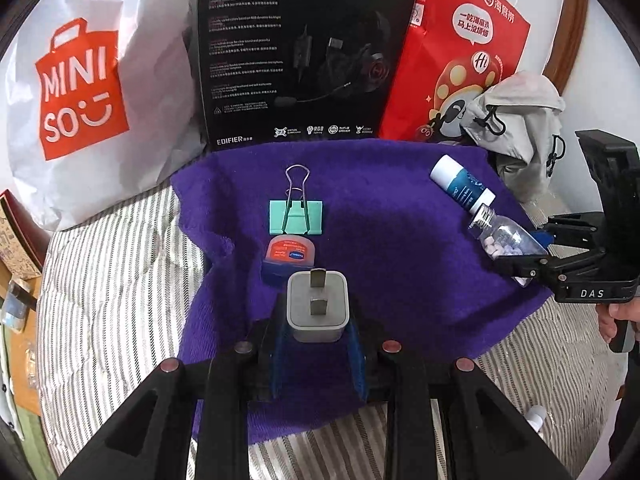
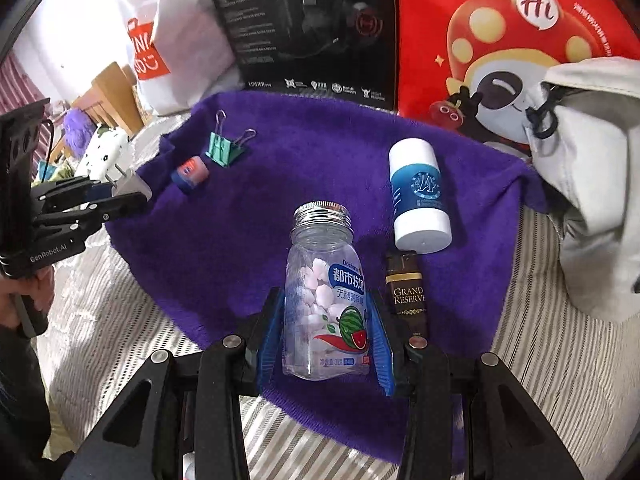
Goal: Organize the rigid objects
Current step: 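Carry the plug adapter and candy jar onto the purple towel and open both grippers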
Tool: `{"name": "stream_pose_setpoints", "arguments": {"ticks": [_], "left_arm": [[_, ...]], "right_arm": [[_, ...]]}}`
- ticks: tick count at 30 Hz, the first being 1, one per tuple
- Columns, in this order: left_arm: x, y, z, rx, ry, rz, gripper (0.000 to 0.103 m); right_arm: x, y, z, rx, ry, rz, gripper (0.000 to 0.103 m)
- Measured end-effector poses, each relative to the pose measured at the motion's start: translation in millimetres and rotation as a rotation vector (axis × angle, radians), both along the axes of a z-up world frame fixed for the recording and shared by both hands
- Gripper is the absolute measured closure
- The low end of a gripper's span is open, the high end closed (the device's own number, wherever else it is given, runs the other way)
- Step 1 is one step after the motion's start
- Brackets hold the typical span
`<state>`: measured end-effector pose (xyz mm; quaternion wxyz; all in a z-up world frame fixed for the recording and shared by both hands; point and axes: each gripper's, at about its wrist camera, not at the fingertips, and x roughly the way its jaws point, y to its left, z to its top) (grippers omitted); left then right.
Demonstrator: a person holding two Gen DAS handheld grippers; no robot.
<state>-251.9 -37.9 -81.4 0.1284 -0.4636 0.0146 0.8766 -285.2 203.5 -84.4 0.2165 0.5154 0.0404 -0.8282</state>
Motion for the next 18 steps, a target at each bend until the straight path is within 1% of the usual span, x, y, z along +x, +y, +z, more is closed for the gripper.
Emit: {"name": "stream_pose_setpoints", "arguments": {"ticks": [4, 7, 11, 13, 15, 18], "left_arm": [[-4.9, 3.4, -4.8, -0.022, -0.004, -0.019, 0.078], [-7.6, 2.5, -5.8, -0.013, -0.006, -0.023, 0.078], [-10.0, 2.2, -8.7, -0.026, -0.010, -0.039, 0.078], [-8.8, 3.9, -10.2, -0.045, -0.007, -0.063, 0.078], [-8.6, 5.8, -13.9, -0.080, -0.013, -0.084, 0.078], [-10.2, 4.1, -17.2, -0.090, -0.019, -0.090, 0.078]], "right_arm": [[-5.6, -0.2, -6.1, 0.028, 0.009, 0.009, 0.063], [-7.8, 0.3, -7.6, 0.039, 0.010, 0.013, 0.063], [-8.3, -3.4, -8.5, 0.044, 0.015, 0.036, 0.063], [-9.0, -5.8, -10.1, 0.050, 0.017, 0.047, 0.063], [-8.9, -7.5, -11.7, 0.055, 0.015, 0.060, 0.063], [-6.7, -9.8, -16.3, 0.069, 0.012, 0.090, 0.063]]}}
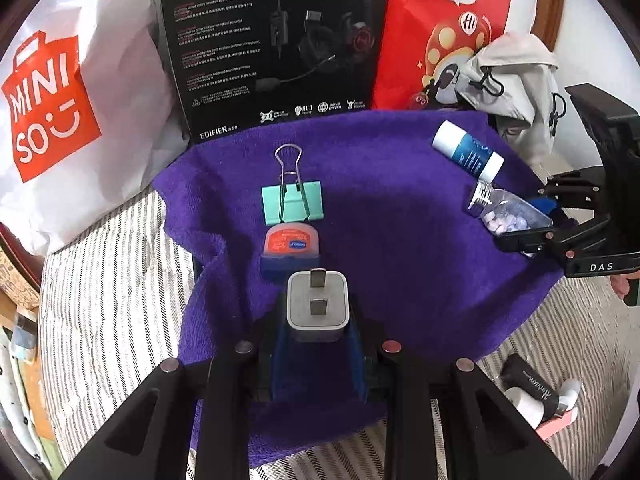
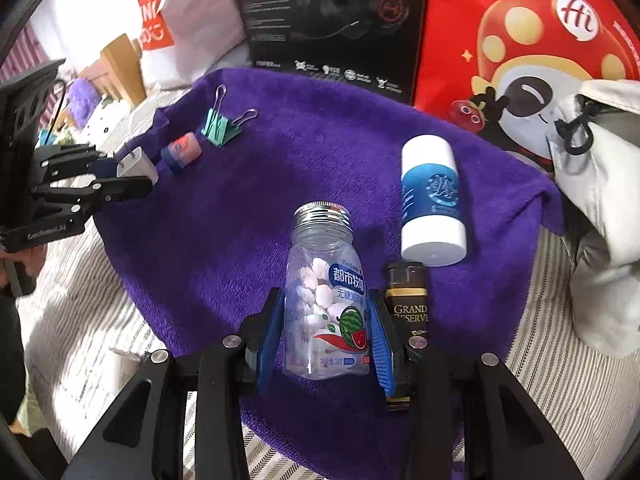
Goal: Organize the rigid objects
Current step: 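Carry the plug adapter and candy jar onto the purple towel and open both grippers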
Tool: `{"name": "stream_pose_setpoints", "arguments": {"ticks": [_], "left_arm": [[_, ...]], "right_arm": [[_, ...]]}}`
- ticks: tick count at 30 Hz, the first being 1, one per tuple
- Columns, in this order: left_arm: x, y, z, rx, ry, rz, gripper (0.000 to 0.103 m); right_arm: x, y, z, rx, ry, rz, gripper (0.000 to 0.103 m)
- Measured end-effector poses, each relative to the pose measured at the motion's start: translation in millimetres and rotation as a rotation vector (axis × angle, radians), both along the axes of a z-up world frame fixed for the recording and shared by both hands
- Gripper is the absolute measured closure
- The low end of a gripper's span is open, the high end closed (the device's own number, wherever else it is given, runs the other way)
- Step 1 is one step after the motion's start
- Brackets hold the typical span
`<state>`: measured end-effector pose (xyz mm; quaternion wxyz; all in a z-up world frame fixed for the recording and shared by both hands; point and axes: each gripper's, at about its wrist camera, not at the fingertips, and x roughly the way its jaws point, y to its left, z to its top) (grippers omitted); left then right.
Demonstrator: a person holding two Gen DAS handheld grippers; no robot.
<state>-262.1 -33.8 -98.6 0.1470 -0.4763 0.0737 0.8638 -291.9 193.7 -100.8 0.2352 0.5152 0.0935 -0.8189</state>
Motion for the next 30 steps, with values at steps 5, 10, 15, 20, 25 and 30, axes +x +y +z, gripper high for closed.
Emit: {"name": "stream_pose_setpoints", "arguments": {"ticks": [5, 10, 15, 20, 25, 30], "left_arm": [[-3.5, 2.2, -5.2, -0.002, -0.002, -0.020, 0.078], [-2.8, 10.1, -13.2, -0.053, 0.000, -0.065, 0.078], [-3.2, 9.4, -13.3, -0.050, -0.008, -0.076, 0.078], [-1.1, 11.7, -13.2, -0.066, -0.004, -0.076, 0.077], [1.0, 10.1, -13.0, -0.063, -0.009, -0.075, 0.077], [0.7, 6.5, -12.8, -0.073, -0.014, -0.041, 0.062]], "right_arm": [[0.4, 1.0, -2.4, -0.002, 0.008, 0.008, 0.062], [2.0, 0.2, -3.5, 0.014, 0.025, 0.056, 0.062], [3.1, -2.2, -3.5, 0.043, 0.033, 0.114, 0.062], [4.3, -3.3, -4.1, 0.050, 0.043, 0.133, 0.062], [6.2, -3.3, -3.9, 0.056, 0.053, 0.157, 0.061], [5.4, -2.7, -3.0, 0.056, 0.048, 0.177, 0.060]]}}
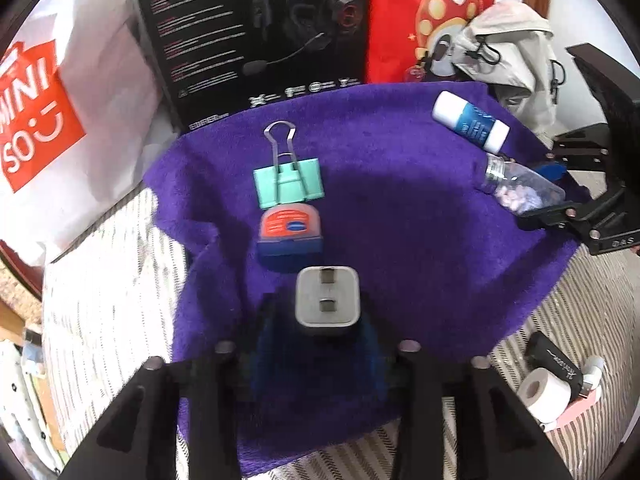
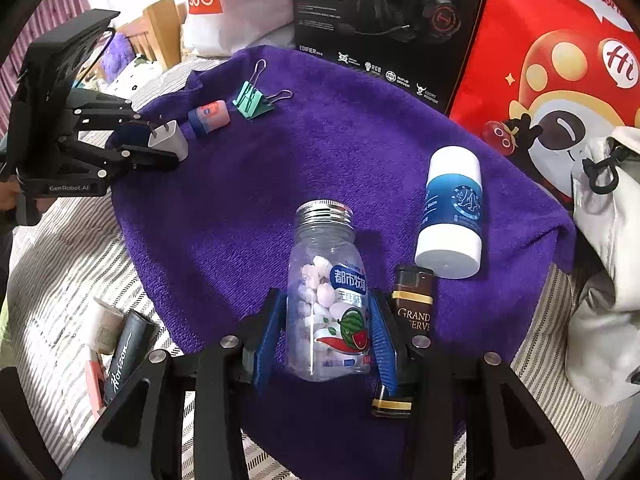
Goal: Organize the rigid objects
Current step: 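Carry the plug adapter and candy jar onto the purple towel and open both grippers, then grasp the white tape roll with the left gripper while the right gripper grasps the white USB light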
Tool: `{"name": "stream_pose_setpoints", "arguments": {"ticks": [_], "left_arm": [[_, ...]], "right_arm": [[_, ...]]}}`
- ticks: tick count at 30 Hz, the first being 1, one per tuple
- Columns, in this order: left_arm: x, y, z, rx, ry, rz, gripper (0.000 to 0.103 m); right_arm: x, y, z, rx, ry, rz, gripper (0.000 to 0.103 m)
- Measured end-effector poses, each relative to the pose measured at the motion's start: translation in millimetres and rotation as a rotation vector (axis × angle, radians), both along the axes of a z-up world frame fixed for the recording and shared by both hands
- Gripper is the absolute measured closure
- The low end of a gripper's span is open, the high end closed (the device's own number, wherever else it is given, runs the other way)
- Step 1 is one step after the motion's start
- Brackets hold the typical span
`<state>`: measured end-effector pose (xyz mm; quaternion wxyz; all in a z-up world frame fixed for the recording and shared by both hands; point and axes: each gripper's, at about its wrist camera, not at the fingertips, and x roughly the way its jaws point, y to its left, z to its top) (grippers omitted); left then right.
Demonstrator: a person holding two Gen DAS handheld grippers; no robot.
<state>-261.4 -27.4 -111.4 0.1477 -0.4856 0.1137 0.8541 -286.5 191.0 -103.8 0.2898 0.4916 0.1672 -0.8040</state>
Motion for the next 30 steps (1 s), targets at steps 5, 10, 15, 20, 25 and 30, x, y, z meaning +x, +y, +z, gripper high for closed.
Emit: {"name": "stream_pose_setpoints", "arguments": {"ticks": [5, 10, 15, 20, 25, 30], "left_arm": [[7.3, -5.1, 10.8, 0.049, 0.001, 0.027, 0.046], [32.2, -7.1, 41.2, 0.112, 0.038, 0.053, 0.017], [62.2, 4.4, 55.9, 0.186, 0.000, 0.108, 0.002], [89.1, 25.4, 37.4, 0.252, -0.059, 0.179, 0.002], [100.6, 45.2, 12.5, 0.281, -0.111, 0.233, 0.002], [104.2, 60.9, -3.7, 0.225, -0.104, 0.278, 0.002]], "right_arm": [[5.4, 6.9, 7.7, -0.012, 0.015, -0.021, 0.058], [19.0, 18.4, 32.3, -0.043, 0.045, -0.070, 0.050], [53.2, 24.6, 65.2, -0.078, 0.115, -0.125, 0.009], [88.7, 30.3, 75.8, -0.107, 0.114, -0.237, 0.000], [120.4, 40.2, 60.6, -0.160, 0.023, -0.317, 0.000], [152.7, 55.8, 48.9, -0.247, -0.034, -0.374, 0.000]]}}
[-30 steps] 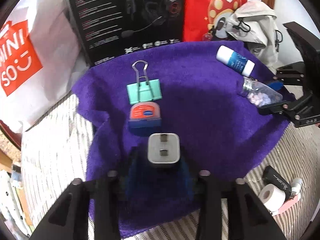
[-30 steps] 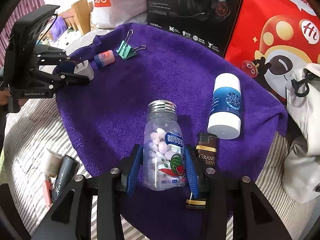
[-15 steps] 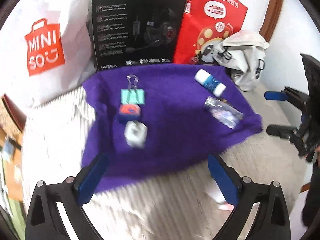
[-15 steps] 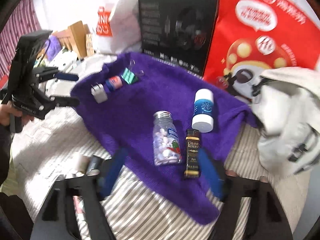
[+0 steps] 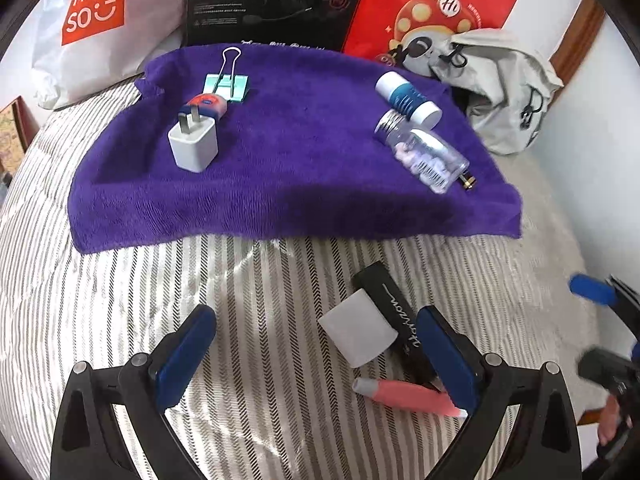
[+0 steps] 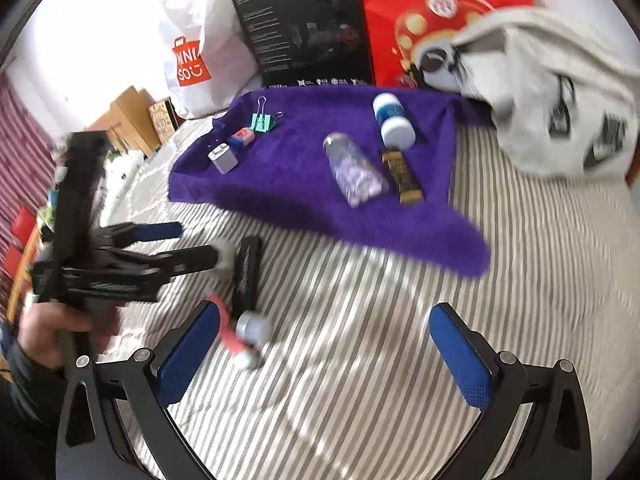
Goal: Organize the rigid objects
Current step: 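Grasp the white tape roll with the left gripper while the right gripper grasps the white USB light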
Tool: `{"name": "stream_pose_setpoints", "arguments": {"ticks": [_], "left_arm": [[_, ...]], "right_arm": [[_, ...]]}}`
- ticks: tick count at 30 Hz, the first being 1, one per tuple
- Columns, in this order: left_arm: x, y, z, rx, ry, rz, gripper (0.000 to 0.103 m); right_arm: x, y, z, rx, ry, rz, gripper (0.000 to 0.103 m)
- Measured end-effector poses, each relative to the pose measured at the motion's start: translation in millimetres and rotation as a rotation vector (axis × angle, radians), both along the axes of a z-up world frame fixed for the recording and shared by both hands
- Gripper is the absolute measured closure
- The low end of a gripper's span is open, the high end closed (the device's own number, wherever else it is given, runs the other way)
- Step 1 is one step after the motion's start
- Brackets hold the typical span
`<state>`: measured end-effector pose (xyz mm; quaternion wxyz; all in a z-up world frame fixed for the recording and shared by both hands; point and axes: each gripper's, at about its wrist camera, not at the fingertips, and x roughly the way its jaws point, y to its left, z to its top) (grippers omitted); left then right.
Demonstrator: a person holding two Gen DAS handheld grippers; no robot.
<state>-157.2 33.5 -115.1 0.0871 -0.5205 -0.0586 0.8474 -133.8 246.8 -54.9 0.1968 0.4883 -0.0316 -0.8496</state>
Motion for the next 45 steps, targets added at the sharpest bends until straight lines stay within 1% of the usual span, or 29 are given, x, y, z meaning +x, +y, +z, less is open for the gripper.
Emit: {"name": "stream_pose_setpoints", "arguments": {"ticks": [2, 3, 5, 9, 11, 12, 14, 15, 18, 21, 22, 23, 24, 25, 31, 36, 40, 42, 45], "left_arm": [[1.6, 1.0, -0.4, -0.033, 0.015, 0.009, 0.003], [3.1, 1.5, -1.9, -0.070, 0.018, 0.012, 0.003], [7.2, -0.6, -3.2, -0.131, 0.024, 0.018, 0.003], [10.4, -5.3, -2.1, -0.210, 0.034, 0.032, 0.003], [8.8, -3.9, -0.1, -0.231, 0.055, 0.024, 0.004], [7.4, -3.5, 0.8, -0.223, 0.063, 0.018, 0.006], [4.4, -0.7, 0.7, -0.201, 0.069, 0.005, 0.020], [3.7, 0.3, -0.7, -0.199, 0.067, 0.002, 0.036], [8.1, 3.2, -0.5, -0.184, 0.096, -0.020, 0.047], [11.6, 8.7, 0.4, -0.187, 0.118, -0.040, 0.056], [12.9, 9.5, 0.6, -0.180, 0.128, -0.044, 0.061], [13.3, 10.2, 0.6, -0.176, 0.135, -0.050, 0.064], [14.5, 10.3, 1.1, -0.173, 0.140, -0.052, 0.073], [15.1, 9.8, 1.7, -0.166, 0.142, -0.053, 0.075], [15.5, 5.3, 1.0, -0.147, 0.137, -0.058, 0.075], [23.5, -7.4, 1.9, -0.147, 0.123, -0.057, 0.075], [27.6, -15.5, 2.1, -0.122, 0.122, -0.057, 0.075], [28.7, -17.3, 2.6, -0.111, 0.120, -0.061, 0.075], [28.7, -20.5, 2.7, -0.099, 0.116, -0.066, 0.075]], "right_arm": [[11.4, 6.5, -3.7, -0.031, -0.015, -0.011, 0.000], [14.6, 8.6, -4.9, -0.037, -0.023, -0.014, 0.000], [22.1, 12.5, -8.2, -0.046, -0.033, -0.016, 0.000], [31.2, 16.4, -14.1, -0.057, -0.044, -0.012, 0.000], [33.6, 17.3, -17.1, -0.066, -0.048, -0.009, 0.000], [33.8, 16.8, -18.8, -0.072, -0.052, -0.005, 0.000], [33.7, 13.6, -21.8, -0.081, -0.057, 0.009, 0.000], [33.7, 12.3, -23.2, -0.081, -0.061, 0.016, 0.000], [35.5, 7.4, -26.5, -0.064, -0.063, 0.029, 0.000], [38.1, 5.9, -30.4, -0.072, -0.069, 0.035, 0.000], [38.2, 5.9, -31.0, -0.075, -0.068, 0.032, 0.000], [38.3, 5.7, -32.8, -0.081, -0.068, 0.028, 0.000], [37.6, 4.7, -35.5, -0.087, -0.073, 0.026, 0.000], [37.2, 3.6, -36.8, -0.089, -0.077, 0.027, 0.000], [31.4, -12.5, -41.5, -0.062, -0.064, 0.047, 0.000], [27.1, -25.0, -40.8, -0.054, -0.030, 0.042, 0.001], [15.8, -33.6, -45.5, -0.028, -0.022, 0.027, 0.006], [12.8, -38.2, -48.8, -0.003, -0.020, 0.030, 0.006], [6.9, -44.6, -54.7, 0.064, -0.016, 0.026, 0.008]]}}
